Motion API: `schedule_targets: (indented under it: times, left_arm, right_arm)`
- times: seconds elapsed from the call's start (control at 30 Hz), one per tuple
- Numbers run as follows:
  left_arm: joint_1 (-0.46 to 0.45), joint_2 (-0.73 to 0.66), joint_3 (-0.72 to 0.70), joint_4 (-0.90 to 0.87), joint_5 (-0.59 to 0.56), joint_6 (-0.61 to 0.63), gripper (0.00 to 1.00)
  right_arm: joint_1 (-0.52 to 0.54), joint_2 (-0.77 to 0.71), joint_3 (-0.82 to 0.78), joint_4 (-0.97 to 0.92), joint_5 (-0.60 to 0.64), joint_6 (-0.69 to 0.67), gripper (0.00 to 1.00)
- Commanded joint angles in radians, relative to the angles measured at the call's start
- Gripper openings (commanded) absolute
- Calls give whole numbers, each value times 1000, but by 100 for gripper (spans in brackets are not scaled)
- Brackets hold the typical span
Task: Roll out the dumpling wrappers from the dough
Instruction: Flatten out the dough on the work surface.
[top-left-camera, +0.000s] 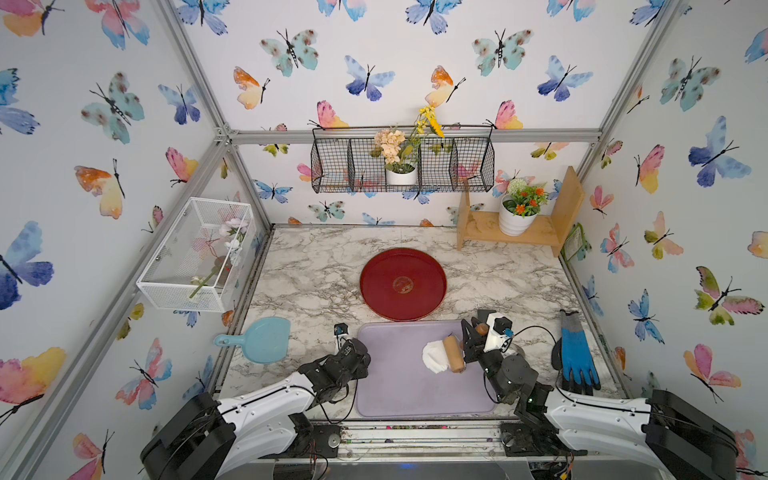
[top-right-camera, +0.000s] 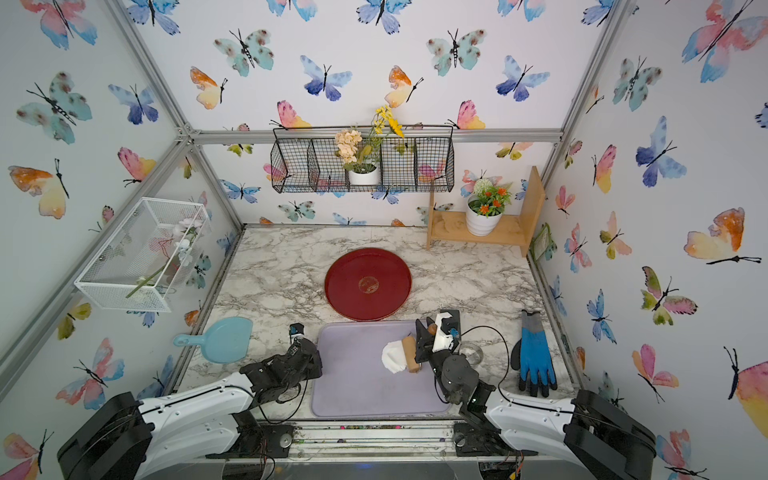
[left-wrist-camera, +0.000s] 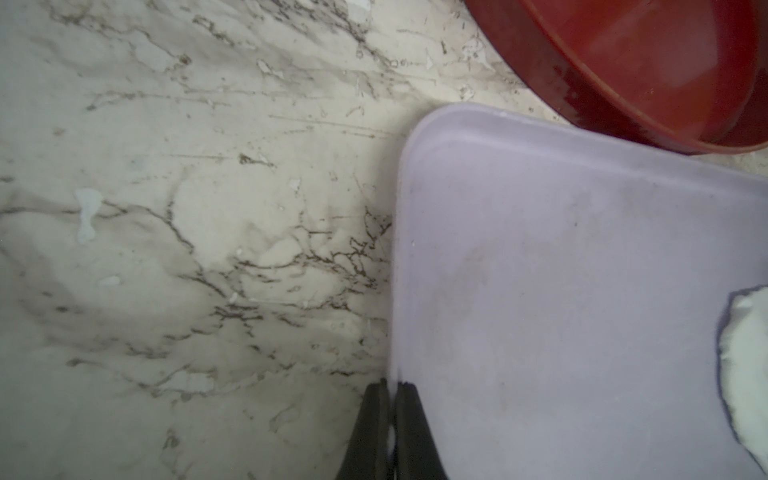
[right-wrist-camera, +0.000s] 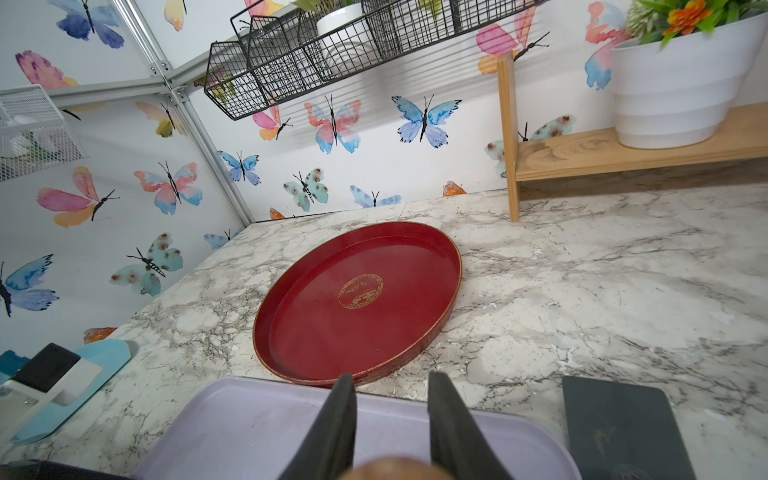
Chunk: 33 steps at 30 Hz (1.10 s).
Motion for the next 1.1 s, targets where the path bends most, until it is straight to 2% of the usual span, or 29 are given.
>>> schedule_targets:
  times: [0.0,0.3,0.63,1.07]
  left_arm:
    - [6,23,-19,-6,49,-25,0]
    - [6,18,-25,-6,49,-27,0]
    - [9,12,-18,-17,45,-25,0]
    - [10,1,-19,-26,46,-26,0]
  right_arm:
    - [4,35,3,110,45,14,2]
    - [4,225,-24,188,14,74,2]
    - [5,323,-8,156,-85,164,2]
    - [20,445,21,200,-107,183,3]
